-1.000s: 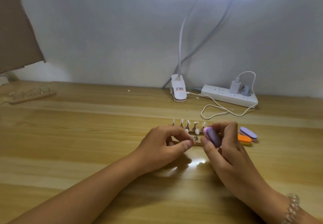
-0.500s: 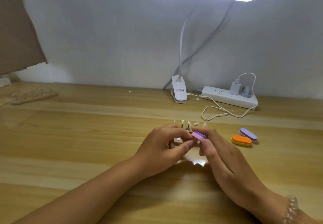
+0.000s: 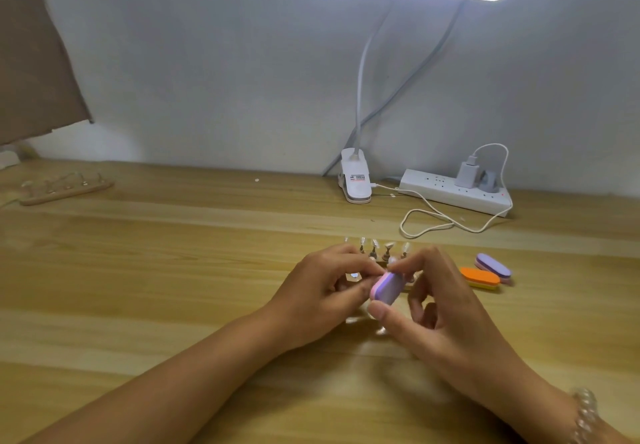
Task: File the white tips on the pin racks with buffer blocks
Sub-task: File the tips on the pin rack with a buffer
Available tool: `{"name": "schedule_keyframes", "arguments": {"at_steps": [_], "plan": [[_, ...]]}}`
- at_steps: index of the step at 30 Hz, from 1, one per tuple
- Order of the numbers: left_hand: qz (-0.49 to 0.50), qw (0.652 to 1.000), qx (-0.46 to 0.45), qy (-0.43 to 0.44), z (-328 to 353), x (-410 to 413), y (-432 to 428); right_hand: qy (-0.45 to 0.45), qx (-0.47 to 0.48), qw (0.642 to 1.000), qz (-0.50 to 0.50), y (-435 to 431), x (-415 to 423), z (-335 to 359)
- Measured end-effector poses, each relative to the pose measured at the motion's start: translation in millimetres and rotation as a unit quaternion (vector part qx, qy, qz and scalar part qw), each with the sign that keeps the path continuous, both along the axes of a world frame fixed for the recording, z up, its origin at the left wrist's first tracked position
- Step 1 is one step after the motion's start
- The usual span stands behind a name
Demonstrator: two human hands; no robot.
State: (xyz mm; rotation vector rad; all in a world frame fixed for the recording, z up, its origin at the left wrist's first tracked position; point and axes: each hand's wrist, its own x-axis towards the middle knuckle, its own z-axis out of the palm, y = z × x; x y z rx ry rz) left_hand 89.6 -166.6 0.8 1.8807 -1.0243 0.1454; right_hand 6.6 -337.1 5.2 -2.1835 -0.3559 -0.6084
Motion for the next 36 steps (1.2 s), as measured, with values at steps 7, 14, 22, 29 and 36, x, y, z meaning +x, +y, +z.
{"name": "schedule_keyframes", "arguments": {"at_steps": [7, 14, 22, 29, 36], "plan": [[-0.029, 0.999, 0.007, 0.03, 0, 0, 1, -0.016, 0.001, 0.999, -0.034, -1, 2, 2], [-0.021, 0.999, 0.01, 0.022, -1, -1, 0, -0.01, 0.035, 0.997, -0.062, -6, 6, 2], [-0.015, 1.0, 0.006, 0.015, -1, 0, -1, 0.011, 0.071, 0.996, -0.052, -10, 8, 0], [-0.016, 1.0, -0.009, 0.026, 1, -1, -3, -0.015, 0.053, 0.996, -0.064, -7, 7, 2], [-0.01, 1.0, 0.003, 0.017, 0, 0, -1, -0.02, 0.016, 0.999, -0.036, -3, 4, 0]]}}
